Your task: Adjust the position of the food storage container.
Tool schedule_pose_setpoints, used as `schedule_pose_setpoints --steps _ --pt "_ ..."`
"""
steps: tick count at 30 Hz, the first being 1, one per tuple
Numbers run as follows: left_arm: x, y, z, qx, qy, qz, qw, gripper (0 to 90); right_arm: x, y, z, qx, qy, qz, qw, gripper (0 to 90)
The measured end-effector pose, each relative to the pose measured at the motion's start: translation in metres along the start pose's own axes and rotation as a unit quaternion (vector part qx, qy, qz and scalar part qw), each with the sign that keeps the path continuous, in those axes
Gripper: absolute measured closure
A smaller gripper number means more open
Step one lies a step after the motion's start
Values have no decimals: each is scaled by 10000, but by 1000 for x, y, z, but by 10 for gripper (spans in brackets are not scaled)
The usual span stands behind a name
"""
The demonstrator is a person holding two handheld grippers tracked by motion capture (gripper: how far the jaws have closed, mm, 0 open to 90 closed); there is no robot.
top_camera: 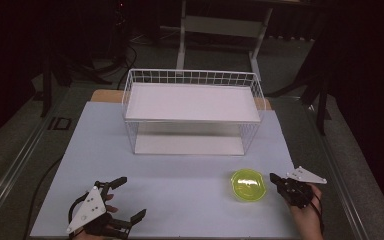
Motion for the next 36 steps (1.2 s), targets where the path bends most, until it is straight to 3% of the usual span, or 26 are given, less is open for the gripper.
schedule_pose_setpoints --steps 7,12,20,26,30,36 --pt "-1 0 0 -25 -20 -3 10000 2 -9 -8 13 -257 -185 -252 9992 900" --pt "0 0 0 -29 -24 2 10000 2 -24 -14 19 -434 -79 -466 9979 900" --pt "0 -1 1 -36 -20 3 10000 1 -40 -20 18 -500 -59 -695 9963 900" --pt "0 -2 1 -44 -27 12 10000 2 -57 -27 19 -615 94 -906 9939 900" --pt "0 -1 1 -40 -33 17 10000 2 -64 -33 16 -632 -62 -1024 9927 900" --pt "0 -1 0 -23 -14 0 10000 1 -75 -37 16 -684 -40 -1140 9911 900"
Point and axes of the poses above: each handheld gripper's, and its own axes: y roughly backward along the jaws, z roughly out of its underside, x roughly to its right, the point moved 7 cm from there along -y, roughly forward along the jaws, and after that the axes turned 12 degrees about x, right-handed, at the moved point
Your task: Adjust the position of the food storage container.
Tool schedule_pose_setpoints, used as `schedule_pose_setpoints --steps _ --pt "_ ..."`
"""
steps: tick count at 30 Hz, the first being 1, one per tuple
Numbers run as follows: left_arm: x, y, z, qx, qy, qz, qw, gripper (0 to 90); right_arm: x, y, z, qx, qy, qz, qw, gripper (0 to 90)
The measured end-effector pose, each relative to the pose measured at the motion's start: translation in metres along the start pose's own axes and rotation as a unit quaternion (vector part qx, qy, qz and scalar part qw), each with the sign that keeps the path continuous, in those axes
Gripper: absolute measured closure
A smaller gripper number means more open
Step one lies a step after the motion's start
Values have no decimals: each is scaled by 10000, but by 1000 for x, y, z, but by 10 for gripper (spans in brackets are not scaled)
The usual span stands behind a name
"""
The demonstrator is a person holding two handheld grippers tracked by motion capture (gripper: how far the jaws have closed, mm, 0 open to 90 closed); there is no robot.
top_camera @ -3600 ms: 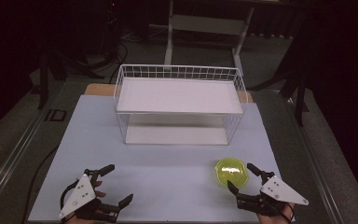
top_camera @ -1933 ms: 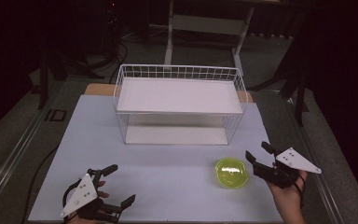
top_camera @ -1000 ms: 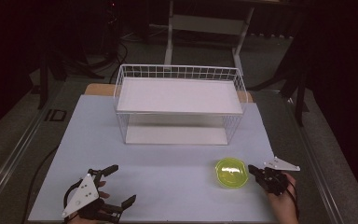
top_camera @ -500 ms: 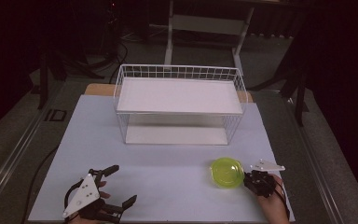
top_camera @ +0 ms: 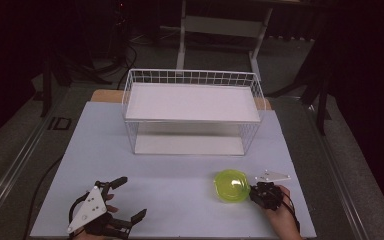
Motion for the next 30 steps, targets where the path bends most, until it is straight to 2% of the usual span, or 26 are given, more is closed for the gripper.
schedule_pose_setpoints --steps 2,8,11,12,17,23,25,30 --pt "0 0 0 -6 2 6 10000 1 -6 -3 0 -54 63 -65 9999 900" --pt "0 0 1 -31 -41 12 10000 2 -24 -12 -5 -82 51 -239 9997 900" --pt "0 0 1 -40 -45 13 10000 1 -27 -14 -6 -88 57 -249 9996 900" --pt "0 0 1 -49 -26 9 10000 1 -38 -18 -10 -115 23 -296 9995 900" --pt "0 1 1 -55 -26 8 10000 1 -52 -22 -10 -234 29 -265 9994 900" --pt "0 1 2 -70 -37 8 10000 2 -49 -19 -8 -232 -32 -203 9995 899" --pt "1 1 2 -65 -40 20 10000 2 -46 -14 -5 -216 -205 -221 9993 899" --pt "0 0 2 -64 -12 6 10000 2 -52 -8 -1 -245 -239 -355 9988 899"
Point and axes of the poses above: each handheld gripper's, and its own axes: y roughly backward along the jaws, z roughly out of its underside, x roughly to its right, the point moved 7 cm from there along -y, roughly forward along the jaws, and after that the axes turned 12 degrees about x, right-handed, at the moved point
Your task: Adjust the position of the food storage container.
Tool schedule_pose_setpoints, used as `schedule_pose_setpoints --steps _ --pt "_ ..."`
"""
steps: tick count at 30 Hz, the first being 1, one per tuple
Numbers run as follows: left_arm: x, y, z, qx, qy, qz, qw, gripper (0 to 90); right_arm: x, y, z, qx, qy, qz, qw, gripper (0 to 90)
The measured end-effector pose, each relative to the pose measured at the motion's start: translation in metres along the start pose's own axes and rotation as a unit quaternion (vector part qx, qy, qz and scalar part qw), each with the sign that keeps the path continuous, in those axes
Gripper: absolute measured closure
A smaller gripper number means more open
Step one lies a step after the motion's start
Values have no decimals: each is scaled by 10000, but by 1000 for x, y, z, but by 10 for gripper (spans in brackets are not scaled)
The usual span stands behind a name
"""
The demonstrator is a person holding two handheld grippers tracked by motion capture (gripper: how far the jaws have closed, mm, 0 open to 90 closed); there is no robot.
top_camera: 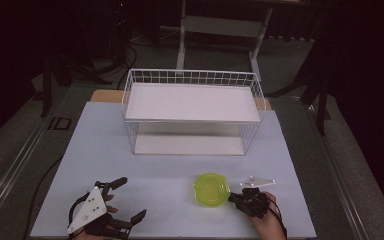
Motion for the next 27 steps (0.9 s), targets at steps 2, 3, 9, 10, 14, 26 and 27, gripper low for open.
schedule_pose_setpoints --steps 2,3,9,10,14,26,27 --pt "0 0 0 -16 -22 6 10000 1 -4 -3 -1 -10 26 -51 10000 899" --pt "0 0 0 -16 -22 6 10000 1 -4 -3 -1 -10 26 -51 10000 899" --pt "0 0 0 -22 -21 9 10000 2 -21 -14 -7 -66 72 -267 9996 898" --pt "0 0 0 -23 -11 16 10000 1 -23 -15 -8 -62 71 -288 9995 899" --pt "1 0 0 -18 -14 25 10000 1 -32 -21 -9 -76 87 -371 9992 898" --pt "2 0 2 -66 13 54 10000 2 -46 -50 -28 -31 197 -462 9987 892" --pt "2 -1 3 -75 8 60 10000 2 -46 -52 -30 -23 211 -467 9987 889"
Point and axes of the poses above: each handheld gripper's, and its own axes: y roughly backward along the jaws, z roughly out of its underside, x roughly to its right, the point moved 7 cm from there along -y, roughly forward along the jaws, and after that the axes turned 12 degrees about x, right-handed, at the moved point
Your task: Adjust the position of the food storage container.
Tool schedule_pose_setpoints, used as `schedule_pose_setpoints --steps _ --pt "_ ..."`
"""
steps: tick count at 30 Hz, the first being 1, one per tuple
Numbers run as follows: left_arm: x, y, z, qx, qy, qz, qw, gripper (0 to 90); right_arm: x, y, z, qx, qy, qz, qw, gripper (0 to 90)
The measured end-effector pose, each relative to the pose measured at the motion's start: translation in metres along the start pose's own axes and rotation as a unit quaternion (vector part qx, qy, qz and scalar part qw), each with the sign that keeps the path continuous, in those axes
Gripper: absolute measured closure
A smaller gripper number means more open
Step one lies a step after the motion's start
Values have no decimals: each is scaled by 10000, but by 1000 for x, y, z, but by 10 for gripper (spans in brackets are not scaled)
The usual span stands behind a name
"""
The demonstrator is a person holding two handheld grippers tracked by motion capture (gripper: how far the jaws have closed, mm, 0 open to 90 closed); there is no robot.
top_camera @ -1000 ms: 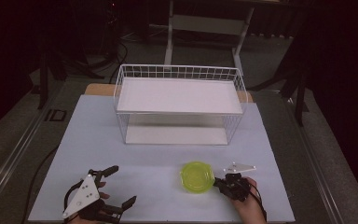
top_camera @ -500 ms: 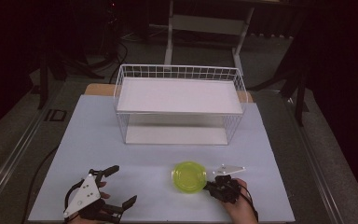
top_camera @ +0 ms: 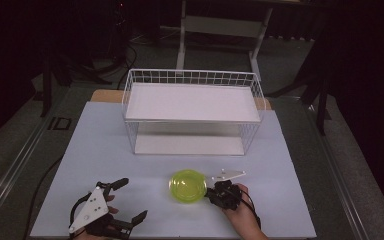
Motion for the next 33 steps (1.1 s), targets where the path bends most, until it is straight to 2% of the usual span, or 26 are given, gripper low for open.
schedule_pose_setpoints --steps 6,10,18,21,23,27,30,31,33 --pt "1 0 0 -10 3 9 10000 1 3 -9 -6 -13 16 53 10000 886" --pt "0 2 1 -24 26 4 10000 1 1 -6 -3 -10 -50 -16 10000 886" --pt "1 1 2 -54 19 26 10000 1 -5 -5 -2 -38 -21 -74 10000 887" --pt "1 0 3 -76 57 43 9999 2 -6 -5 -1 -64 68 -64 9999 885" --pt "0 0 3 -62 93 67 9999 1 -4 -4 -1 -30 191 61 9998 879" --pt "2 -1 4 -16 281 222 9994 2 1 4 -6 73 236 123 9996 812" --pt "0 -2 8 -247 148 157 9995 2 3 15 -8 148 387 174 9990 780" --pt "0 -3 7 -211 113 146 9996 2 4 19 -8 180 418 190 9988 767" --pt "0 -4 7 -314 105 152 9993 2 4 28 -10 252 496 198 9983 698"
Point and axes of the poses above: each handheld gripper's, and its own axes: y roughly backward along the jaws, z roughly out of its underside, x roughly to its right, the point moved 7 cm from there along -y, roughly forward along the jaws, and after that the axes turned 12 degrees about x, right-handed, at the moved point
